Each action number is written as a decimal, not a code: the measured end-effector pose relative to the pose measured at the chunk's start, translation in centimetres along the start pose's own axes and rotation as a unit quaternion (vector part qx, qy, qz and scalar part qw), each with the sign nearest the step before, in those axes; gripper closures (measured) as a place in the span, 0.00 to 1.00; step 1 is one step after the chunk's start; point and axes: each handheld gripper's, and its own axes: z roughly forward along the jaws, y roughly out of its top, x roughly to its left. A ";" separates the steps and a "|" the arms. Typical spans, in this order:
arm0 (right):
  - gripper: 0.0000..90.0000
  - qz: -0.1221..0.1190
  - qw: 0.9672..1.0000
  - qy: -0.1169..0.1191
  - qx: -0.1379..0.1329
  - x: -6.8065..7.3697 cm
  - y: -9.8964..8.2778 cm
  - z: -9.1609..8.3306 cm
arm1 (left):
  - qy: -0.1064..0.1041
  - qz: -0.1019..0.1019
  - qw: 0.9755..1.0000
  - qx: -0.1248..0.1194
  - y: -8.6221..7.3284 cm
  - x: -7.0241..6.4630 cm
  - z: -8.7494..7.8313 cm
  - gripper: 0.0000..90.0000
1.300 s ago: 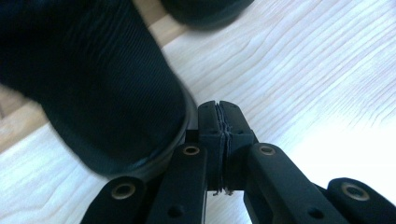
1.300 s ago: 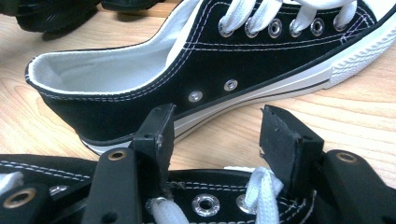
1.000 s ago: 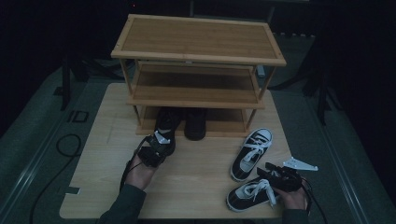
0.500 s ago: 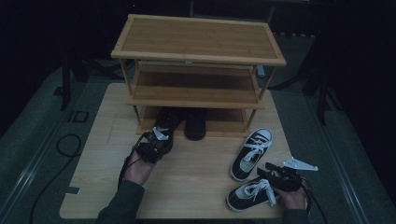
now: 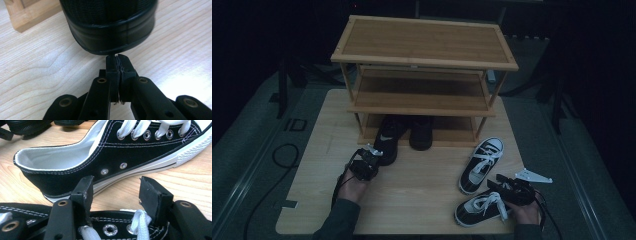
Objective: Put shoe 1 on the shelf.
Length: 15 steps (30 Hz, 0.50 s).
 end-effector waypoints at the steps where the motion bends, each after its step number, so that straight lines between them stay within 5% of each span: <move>1: 0.50 0.000 1.000 0.000 0.000 0.0 0.0 0.0 | 0.000 -0.002 1.000 0.002 0.0 0.0 0.3 0.98; 15: 0.50 0.000 1.000 0.000 0.001 0.0 0.0 0.0 | -0.011 -0.013 1.000 -0.001 2.2 0.0 1.1 0.98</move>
